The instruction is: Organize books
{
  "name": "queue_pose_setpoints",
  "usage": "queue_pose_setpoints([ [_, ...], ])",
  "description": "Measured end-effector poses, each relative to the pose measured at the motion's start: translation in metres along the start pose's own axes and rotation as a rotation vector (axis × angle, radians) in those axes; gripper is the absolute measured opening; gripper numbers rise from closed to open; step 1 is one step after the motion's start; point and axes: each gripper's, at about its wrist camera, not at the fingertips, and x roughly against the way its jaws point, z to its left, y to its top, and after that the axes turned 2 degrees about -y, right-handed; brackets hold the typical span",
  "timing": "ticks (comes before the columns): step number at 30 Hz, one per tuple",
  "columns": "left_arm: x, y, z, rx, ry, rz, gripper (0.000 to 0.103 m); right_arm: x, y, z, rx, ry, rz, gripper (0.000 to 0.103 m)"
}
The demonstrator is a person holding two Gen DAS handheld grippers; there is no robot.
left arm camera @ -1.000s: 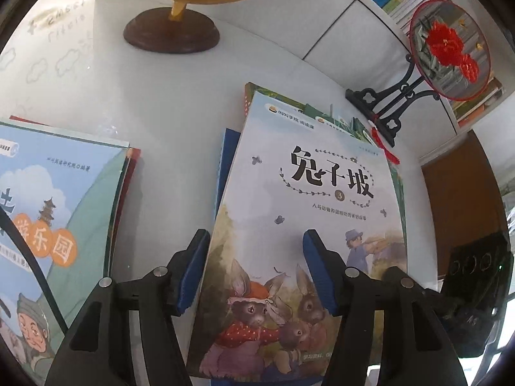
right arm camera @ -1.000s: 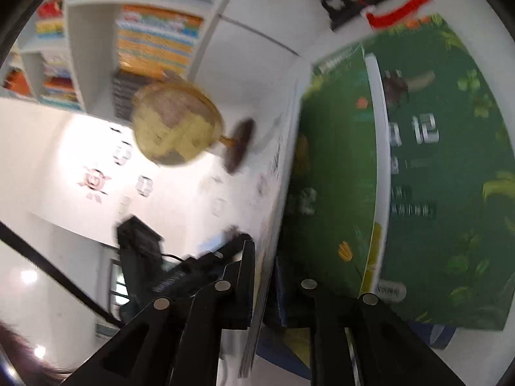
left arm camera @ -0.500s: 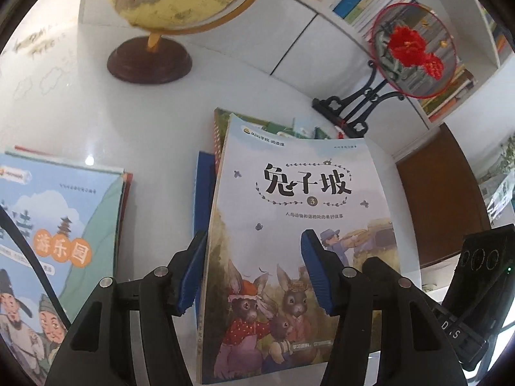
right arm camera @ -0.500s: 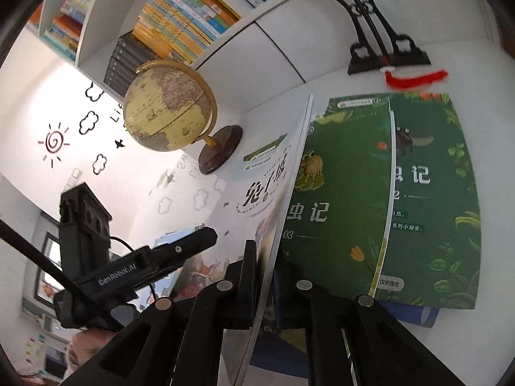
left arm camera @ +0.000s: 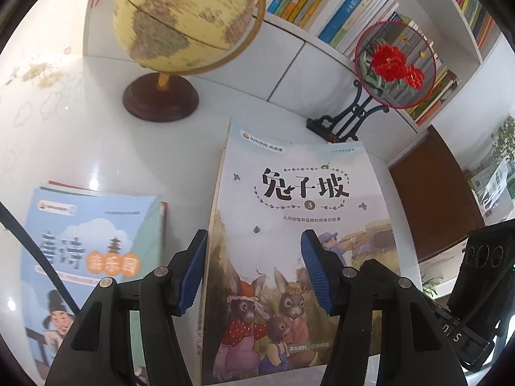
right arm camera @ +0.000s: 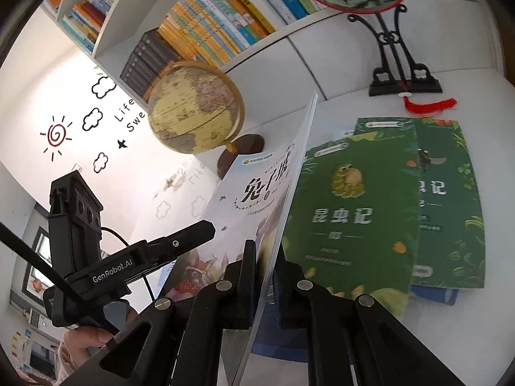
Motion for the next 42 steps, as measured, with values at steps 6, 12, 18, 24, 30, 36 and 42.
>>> queue_pose_setpoints([
  [6,0.032,0.002,0.016,0.011,0.008,-0.042,0.054,-0.002,-0.004,0.031,0.022,0.013,-0.008,0.009],
  [12,0.068,0.004,0.042,0.042,0.043,-0.088,0.054,-0.015,-0.008,0.066,0.051,0.054,0.006,0.009],
  [18,0.094,-0.002,0.07,0.095,0.088,-0.114,0.054,-0.035,-0.014,0.101,0.084,0.1,0.039,0.009],
  [24,0.111,-0.014,0.098,0.16,0.126,-0.116,0.054,-0.055,-0.024,0.123,0.078,0.158,0.084,0.01],
  [30,0.117,-0.026,0.116,0.194,0.153,-0.104,0.054,-0.073,-0.033,0.138,0.097,0.173,0.137,0.01],
  [36,0.116,-0.039,0.131,0.217,0.163,-0.081,0.054,-0.084,-0.042,0.143,0.108,0.17,0.175,0.01],
  [42,0.109,-0.051,0.14,0.239,0.169,-0.05,0.054,-0.095,-0.052,0.142,0.097,0.15,0.21,0.01],
])
